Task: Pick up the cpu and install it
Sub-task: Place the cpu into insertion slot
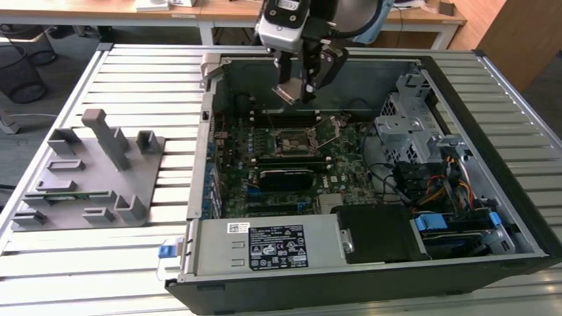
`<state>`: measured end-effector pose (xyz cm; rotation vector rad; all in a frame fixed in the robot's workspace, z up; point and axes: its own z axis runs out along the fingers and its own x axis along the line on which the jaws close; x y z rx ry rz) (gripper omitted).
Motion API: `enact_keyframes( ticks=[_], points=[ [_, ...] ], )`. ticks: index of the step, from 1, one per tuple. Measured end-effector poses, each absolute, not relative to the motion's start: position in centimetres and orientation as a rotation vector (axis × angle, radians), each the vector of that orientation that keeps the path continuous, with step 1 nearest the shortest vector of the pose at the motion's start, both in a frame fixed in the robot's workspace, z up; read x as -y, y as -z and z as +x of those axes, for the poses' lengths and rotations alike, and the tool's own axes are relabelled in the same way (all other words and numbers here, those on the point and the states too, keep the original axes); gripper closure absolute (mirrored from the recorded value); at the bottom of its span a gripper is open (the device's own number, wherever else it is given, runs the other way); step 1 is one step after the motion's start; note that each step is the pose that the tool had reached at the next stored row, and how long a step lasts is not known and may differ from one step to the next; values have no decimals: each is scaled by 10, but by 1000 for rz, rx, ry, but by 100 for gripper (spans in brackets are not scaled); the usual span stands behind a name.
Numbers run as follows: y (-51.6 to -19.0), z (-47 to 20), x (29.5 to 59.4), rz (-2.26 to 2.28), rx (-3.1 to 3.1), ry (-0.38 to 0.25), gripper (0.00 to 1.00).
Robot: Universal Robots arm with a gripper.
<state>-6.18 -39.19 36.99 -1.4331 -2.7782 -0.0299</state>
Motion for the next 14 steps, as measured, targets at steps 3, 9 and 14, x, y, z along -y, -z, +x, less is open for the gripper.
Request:
enact_keyframes(
  ticks=[3,9,14],
  points=[
    [-367,-62,392,-1501,2742,30,46],
    [-363,-62,392,-1639,2664,32,46],
    [-361,-62,392,-1724,2611,32,46]
  ],
)
